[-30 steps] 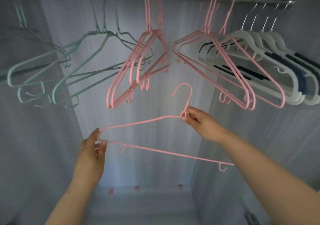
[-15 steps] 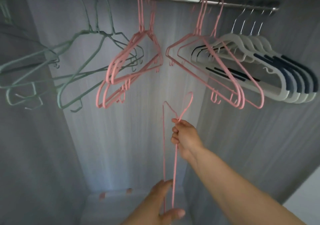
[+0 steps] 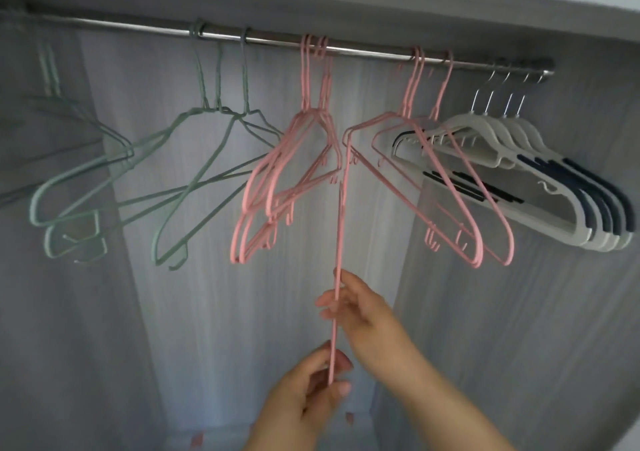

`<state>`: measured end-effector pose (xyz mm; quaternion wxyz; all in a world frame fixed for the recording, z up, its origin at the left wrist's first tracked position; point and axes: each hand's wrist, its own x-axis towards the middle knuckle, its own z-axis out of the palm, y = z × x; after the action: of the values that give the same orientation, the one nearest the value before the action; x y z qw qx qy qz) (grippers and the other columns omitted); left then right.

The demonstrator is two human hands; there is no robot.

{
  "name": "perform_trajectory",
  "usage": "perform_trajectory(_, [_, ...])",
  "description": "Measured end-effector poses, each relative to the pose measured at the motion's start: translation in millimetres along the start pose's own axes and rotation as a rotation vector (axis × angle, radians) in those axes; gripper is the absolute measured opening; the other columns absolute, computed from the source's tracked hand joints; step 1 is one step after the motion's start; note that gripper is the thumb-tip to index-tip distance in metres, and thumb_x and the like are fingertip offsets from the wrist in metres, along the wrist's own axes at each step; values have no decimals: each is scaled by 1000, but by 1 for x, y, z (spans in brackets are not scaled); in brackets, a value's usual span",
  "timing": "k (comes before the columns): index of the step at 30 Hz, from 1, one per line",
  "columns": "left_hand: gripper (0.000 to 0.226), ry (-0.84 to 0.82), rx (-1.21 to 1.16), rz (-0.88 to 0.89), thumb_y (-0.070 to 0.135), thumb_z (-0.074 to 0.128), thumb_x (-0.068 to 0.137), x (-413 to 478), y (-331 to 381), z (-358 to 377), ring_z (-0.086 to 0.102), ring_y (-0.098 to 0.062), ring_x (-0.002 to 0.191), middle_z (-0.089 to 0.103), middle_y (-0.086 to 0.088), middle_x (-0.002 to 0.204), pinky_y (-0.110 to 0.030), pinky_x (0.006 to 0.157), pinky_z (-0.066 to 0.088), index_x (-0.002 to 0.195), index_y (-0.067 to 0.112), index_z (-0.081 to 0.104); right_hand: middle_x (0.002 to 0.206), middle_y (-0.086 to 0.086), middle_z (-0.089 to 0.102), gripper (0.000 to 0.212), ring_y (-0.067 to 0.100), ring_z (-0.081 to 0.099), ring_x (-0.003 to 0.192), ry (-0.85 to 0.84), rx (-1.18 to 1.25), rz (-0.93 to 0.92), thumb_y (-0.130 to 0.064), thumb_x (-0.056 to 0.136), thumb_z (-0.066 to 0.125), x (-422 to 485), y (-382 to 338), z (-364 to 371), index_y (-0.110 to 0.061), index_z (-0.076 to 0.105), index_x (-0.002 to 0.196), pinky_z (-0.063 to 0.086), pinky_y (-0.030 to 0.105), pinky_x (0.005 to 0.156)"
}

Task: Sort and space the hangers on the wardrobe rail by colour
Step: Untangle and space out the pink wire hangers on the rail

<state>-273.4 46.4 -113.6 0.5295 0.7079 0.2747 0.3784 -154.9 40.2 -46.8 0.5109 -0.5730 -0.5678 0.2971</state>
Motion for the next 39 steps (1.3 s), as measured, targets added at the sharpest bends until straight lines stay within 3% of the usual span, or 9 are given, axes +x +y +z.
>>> perform_trajectory(3, [36,-14,-22,10,35,65,59,7,11,5,67,-6,89,69,22,96,-17,76,50,95,37,63,61,-9,61,44,2,61,61,102,-35,-76,-2,93,38,-11,1,2,-43,48,106,50,18,66])
perform_trajectory(5, [34,9,-46,66,38,63,55,13,22,9,67,-5,89,61,37,101,-17,73,50,89,36,65,53,-8,57,44,3,56,52,173,-20,-126,-3,92,39,-7,-9,-1,-41,51,110,48,19,57])
perform_trajectory(9, [33,47,-142,192,36,67,54,20,47,5,63,2,97,49,45,113,-11,79,47,86,28,62,50,1,47,53,13,52,43,264,-3,-209,-1,92,35,8,-39,-18,-47,57,79,46,20,45])
perform_trajectory(15, [36,198,-86,310,35,70,54,19,65,-7,65,1,89,64,30,101,-5,73,46,89,39,61,54,-1,35,60,11,35,40,309,88,-268,4,91,30,19,-69,-41,-41,65,73,46,18,41])
perform_trajectory(20, [43,177,59,406,46,67,60,39,84,5,61,7,93,58,31,107,-3,78,43,102,47,61,57,0,35,34,3,36,30,375,83,-251,5,91,28,38,-85,-43,-12,58,92,47,23,42])
perform_trajectory(25, [37,276,95,422,19,71,75,56,91,11,61,12,83,60,42,89,1,71,41,91,49,57,63,1,38,39,3,40,26,386,83,-177,-2,95,26,59,-93,-41,-4,43,131,53,41,56])
perform_trajectory(31, [31,339,142,458,9,66,78,70,84,13,62,12,82,68,23,87,0,74,42,105,24,65,66,1,39,37,1,40,33,348,73,-111,-3,95,28,74,-91,-44,-4,43,128,50,20,43])
perform_trajectory(36, [21,335,165,433,13,66,80,72,79,17,62,14,78,62,38,87,2,70,40,97,25,67,71,0,45,41,-1,46,29,356,97,-42,-9,97,29,68,-81,-44,-10,35,137,58,39,63])
perform_trajectory(39, [26,340,220,411,36,59,78,66,77,22,62,10,84,57,46,87,-5,72,46,103,33,62,77,0,50,41,-2,51,37,362,110,-16,-11,97,35,65,-80,-47,-9,31,139,56,20,54])
